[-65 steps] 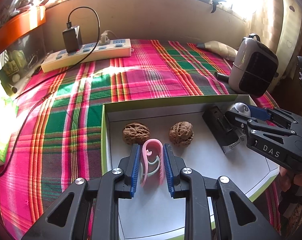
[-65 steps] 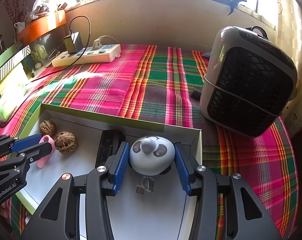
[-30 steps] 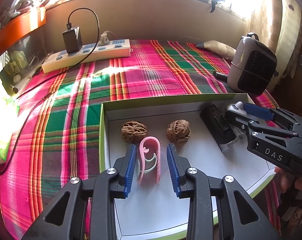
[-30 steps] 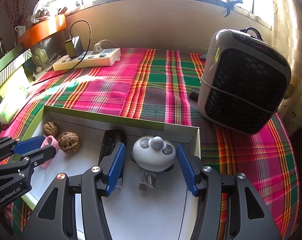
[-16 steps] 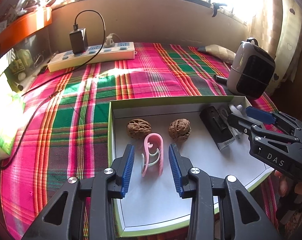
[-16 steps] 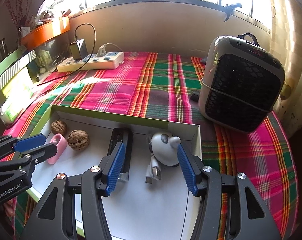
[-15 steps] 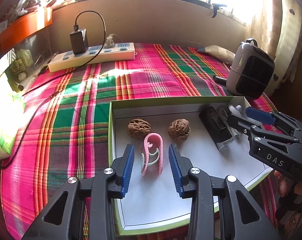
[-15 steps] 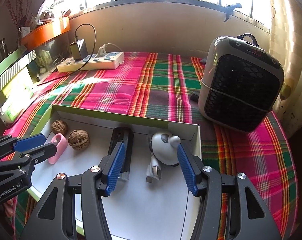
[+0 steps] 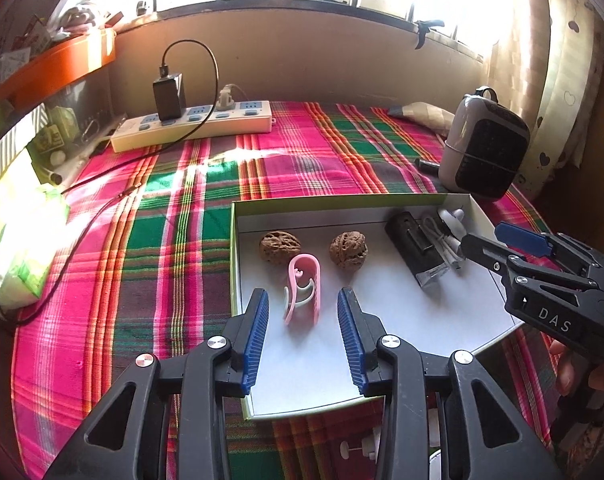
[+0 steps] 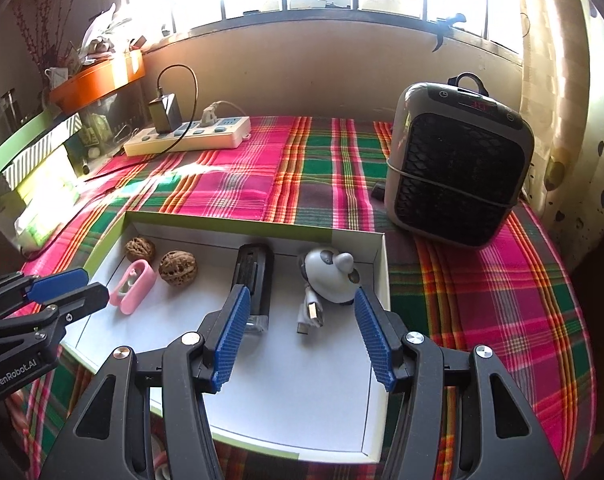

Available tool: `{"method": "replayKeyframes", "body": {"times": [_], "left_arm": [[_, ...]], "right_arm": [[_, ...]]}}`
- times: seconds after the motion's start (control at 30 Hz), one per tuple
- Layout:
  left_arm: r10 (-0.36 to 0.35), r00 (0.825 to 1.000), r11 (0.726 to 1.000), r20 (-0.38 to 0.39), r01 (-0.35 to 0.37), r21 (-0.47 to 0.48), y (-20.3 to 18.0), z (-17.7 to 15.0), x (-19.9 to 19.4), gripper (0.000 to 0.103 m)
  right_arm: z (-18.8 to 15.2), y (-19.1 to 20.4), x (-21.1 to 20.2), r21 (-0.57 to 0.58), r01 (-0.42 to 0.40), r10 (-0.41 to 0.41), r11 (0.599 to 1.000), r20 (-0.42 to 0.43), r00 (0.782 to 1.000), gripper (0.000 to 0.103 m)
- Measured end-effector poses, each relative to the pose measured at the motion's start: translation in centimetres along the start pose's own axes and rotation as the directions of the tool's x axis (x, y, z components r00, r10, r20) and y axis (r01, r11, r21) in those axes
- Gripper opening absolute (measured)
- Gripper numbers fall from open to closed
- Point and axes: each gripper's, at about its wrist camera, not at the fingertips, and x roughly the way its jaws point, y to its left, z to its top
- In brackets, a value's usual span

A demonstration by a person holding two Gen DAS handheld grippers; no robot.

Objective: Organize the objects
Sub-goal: 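Withdraw both grippers from the box back toward the remaining items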

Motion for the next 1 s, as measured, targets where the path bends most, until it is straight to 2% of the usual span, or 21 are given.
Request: {"method": "replayKeyframes", "body": {"times": [0.33,0.57,1.0], "left_arm": [[-0.007,0.999,1.0,0.042,0.008,-0.023,0.2,-1.7,-2.9,0.034],[-0.047,0.997,0.998,0.067,0.049,-0.029,-0.3,-3.6,-4.9,0.034],[-0.087,0.995,0.996,0.042,0.088,-0.028,-1.1,-6.8,-6.2,0.034]], "right_arm": [[-1.9,0.5,-3.0,0.0,-0.021,0.021,1.0,0.038,0.999,0.056],[-3.4,0.9,-4.8,-0.007,-0.038,0.038,0.999,0.054,0.998,0.056],[-7.2,2.5,-5.3,-0.019,-0.108,0.108,0.994,-0.002,0.994,0.056]]}}
